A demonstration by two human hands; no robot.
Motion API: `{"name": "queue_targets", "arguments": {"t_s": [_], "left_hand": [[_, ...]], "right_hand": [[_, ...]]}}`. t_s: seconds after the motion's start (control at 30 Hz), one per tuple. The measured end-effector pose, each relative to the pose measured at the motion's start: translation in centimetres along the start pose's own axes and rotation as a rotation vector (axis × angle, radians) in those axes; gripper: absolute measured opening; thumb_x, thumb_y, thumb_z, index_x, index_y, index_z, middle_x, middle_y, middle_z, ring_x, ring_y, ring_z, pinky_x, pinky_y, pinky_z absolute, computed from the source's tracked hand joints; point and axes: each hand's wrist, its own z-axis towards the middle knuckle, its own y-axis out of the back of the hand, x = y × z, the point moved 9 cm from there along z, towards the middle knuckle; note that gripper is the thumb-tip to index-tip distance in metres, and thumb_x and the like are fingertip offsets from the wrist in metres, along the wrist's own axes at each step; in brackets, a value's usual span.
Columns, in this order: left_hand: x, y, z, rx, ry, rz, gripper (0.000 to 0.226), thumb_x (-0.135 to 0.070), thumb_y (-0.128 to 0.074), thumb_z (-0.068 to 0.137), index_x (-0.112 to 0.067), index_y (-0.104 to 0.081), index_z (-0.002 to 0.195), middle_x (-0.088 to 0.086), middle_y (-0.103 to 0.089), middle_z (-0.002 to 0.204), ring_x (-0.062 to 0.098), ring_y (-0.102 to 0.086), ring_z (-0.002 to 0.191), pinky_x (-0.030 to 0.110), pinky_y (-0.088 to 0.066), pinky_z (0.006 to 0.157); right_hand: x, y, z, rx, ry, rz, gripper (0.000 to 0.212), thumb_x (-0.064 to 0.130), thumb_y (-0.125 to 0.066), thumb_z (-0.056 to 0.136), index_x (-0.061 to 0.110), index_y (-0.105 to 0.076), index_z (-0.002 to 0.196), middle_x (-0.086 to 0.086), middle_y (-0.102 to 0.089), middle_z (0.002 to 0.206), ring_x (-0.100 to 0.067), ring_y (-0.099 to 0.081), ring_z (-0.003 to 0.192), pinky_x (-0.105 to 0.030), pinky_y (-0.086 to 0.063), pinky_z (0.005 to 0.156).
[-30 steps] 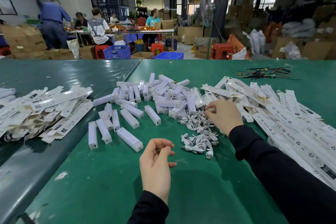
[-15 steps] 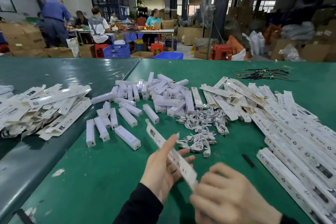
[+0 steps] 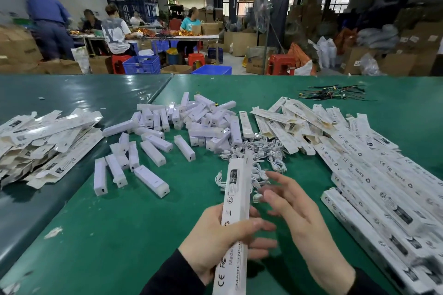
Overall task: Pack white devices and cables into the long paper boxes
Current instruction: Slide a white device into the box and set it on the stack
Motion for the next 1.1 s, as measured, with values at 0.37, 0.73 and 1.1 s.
{"name": "queue_targets", "arguments": {"t_s": [0.37,0.73,1.1], "left_hand": [[1.3,-1.8,0.2,0.076,0.096,0.066,0.055,-0.041,-0.068,0.084,-0.003,-0.055,0.122,0.022,-0.070,0.088,0.034,-0.070,0.067,0.039,-0.060,0.060],[-0.5,-0.6,0.2,0.047,-0.162,0.081,0.052,-0.013,-0.073,0.076,-0.036,-0.060,0.121,0.020,-0.058,0.122,0.038,-0.068,0.092,0.041,-0.059,0.055],[-0.7,0.2,0.6,-0.079,-0.303,0.204,0.074,-0.031,-0.082,0.062,-0.036,-0.049,0.128,0.011,-0.069,0.104,0.023,-0.070,0.081,0.034,-0.057,0.055]], "right_hand": [[-1.3,0.8,0.8,-0.011,-0.166,0.204,0.069,0.015,-0.073,0.065,0.028,-0.050,0.128,-0.018,-0.074,0.093,-0.023,-0.071,0.079,-0.025,-0.057,0.071],[-2.4,-0.5,0.0,0.170,-0.264,0.218,0.062,0.012,-0.062,0.088,0.044,-0.042,0.137,-0.014,-0.071,0.113,-0.028,-0.070,0.100,-0.031,-0.058,0.077],[-1.1,-1.9,-1.0,0.204,-0.116,0.114,0.050,0.020,-0.047,0.097,0.051,-0.035,0.134,-0.003,-0.074,0.103,-0.020,-0.068,0.102,-0.012,-0.049,0.081]]}}
